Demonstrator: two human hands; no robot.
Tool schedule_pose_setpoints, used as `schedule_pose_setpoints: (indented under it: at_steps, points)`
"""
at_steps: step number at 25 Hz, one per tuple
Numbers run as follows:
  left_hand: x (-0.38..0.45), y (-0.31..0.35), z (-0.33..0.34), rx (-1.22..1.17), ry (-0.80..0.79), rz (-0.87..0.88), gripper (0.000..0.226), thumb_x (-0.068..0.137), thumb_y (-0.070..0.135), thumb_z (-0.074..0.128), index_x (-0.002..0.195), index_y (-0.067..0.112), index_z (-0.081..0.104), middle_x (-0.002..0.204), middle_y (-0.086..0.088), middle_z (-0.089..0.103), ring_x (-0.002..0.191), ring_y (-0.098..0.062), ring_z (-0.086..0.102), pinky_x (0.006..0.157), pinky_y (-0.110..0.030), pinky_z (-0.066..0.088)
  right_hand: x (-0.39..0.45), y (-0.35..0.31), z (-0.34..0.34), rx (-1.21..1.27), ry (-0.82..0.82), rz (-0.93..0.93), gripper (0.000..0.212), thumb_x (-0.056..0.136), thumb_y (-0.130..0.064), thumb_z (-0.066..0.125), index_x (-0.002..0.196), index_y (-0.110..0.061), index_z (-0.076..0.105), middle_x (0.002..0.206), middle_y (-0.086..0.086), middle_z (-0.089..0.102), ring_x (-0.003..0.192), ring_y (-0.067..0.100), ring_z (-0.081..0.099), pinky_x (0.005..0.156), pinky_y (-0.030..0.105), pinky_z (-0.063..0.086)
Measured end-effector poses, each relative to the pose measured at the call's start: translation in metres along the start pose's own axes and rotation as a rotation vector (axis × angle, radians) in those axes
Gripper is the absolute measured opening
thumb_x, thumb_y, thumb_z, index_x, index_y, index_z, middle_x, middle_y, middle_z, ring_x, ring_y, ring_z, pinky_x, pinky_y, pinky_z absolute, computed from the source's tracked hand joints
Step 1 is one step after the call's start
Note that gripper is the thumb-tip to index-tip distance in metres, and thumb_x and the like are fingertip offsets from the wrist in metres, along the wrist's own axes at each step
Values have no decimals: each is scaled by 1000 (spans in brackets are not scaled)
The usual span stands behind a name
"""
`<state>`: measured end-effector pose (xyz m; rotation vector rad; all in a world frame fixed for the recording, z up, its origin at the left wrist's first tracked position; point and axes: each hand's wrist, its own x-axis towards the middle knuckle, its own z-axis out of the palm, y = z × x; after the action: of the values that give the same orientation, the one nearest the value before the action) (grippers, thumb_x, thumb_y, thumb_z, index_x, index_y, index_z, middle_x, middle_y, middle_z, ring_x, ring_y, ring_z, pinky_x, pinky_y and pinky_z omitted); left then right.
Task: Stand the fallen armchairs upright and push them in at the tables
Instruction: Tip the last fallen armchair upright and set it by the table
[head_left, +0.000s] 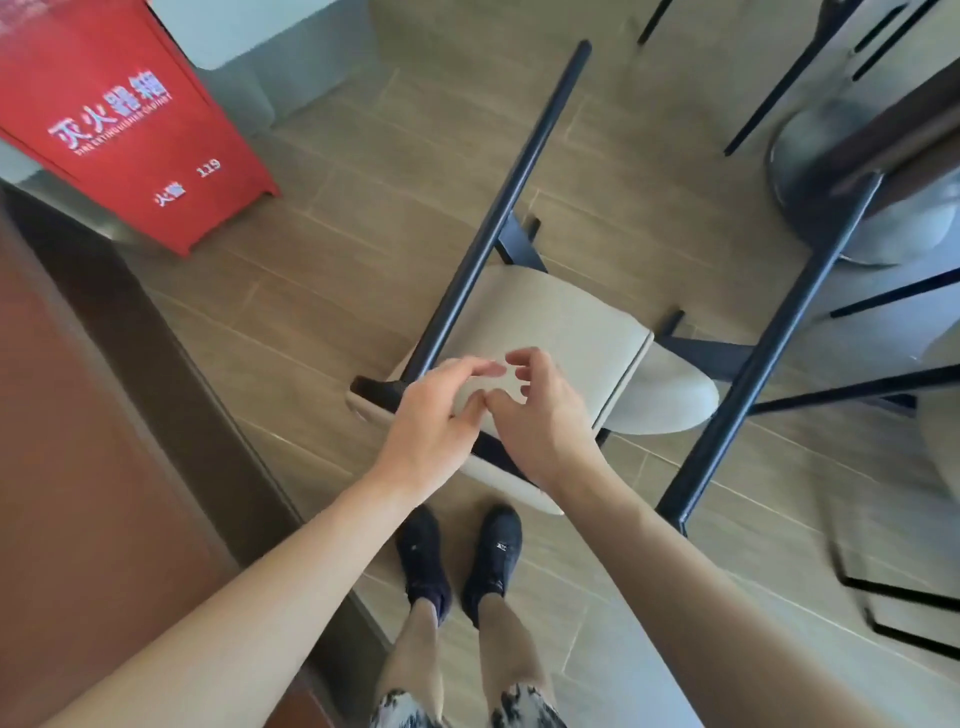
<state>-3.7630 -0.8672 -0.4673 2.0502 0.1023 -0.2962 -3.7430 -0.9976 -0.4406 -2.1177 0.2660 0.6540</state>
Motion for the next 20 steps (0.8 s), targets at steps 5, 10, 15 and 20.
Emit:
schedule_pose_setpoints:
  at_steps: [5,10,15,20]
  points:
    - [13,-69,51,523,-367,122,60,88,33,73,142,28,47,156,7,38,145,-14,28,119,-34,20,25,68,34,-147,15,225,48,93,-26,47,140,-19,40,138,5,45,125,27,45,98,37,41]
    - [16,-109,62,880,-500,237,67,83,34,75,142,26,45,156,3,36,142,-22,35,121,-40,18,17,108,64,-487,-24,220,42,86,-35,54,123,-18,50,124,3,47,121,28,42,103,40,31]
    - [24,-104,52,1093,-517,347,76,59,17,94,128,16,61,126,-10,60,106,-31,62,90,-45,53,14,129,54,-754,-112,-19,66,71,-35,72,124,-19,36,123,3,39,114,29,40,86,45,39]
    - [31,-100,51,1211,-527,407,76,45,17,100,112,7,66,105,-18,61,83,-37,59,66,-47,54,19,156,38,-903,-120,-87,67,70,-31,82,116,-18,36,111,4,42,96,30,49,56,36,37]
